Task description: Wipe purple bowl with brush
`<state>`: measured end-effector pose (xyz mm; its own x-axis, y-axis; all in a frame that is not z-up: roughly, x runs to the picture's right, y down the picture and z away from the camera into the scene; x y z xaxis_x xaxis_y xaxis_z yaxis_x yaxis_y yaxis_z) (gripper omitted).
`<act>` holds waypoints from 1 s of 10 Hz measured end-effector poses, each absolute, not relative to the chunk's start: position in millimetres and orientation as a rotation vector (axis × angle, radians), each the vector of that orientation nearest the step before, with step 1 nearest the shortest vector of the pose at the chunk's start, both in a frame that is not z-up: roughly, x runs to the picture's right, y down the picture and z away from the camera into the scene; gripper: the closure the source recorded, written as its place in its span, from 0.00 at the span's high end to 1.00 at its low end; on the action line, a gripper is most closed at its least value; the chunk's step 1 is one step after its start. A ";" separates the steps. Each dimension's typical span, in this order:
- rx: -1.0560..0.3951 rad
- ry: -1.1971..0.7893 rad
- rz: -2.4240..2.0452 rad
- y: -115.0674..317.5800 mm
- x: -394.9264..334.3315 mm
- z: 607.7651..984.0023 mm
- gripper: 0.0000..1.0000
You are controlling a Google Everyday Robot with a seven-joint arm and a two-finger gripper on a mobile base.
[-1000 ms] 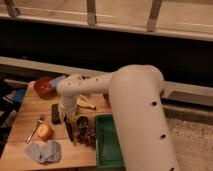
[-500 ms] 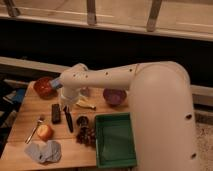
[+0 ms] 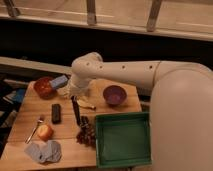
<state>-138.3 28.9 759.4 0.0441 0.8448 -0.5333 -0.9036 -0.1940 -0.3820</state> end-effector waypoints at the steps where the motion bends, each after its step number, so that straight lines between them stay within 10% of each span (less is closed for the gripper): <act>1: -0.797 0.100 1.607 25.2 -114.6 761.9 0.00; 10: -0.778 0.138 1.715 24.8 -42.6 772.6 0.00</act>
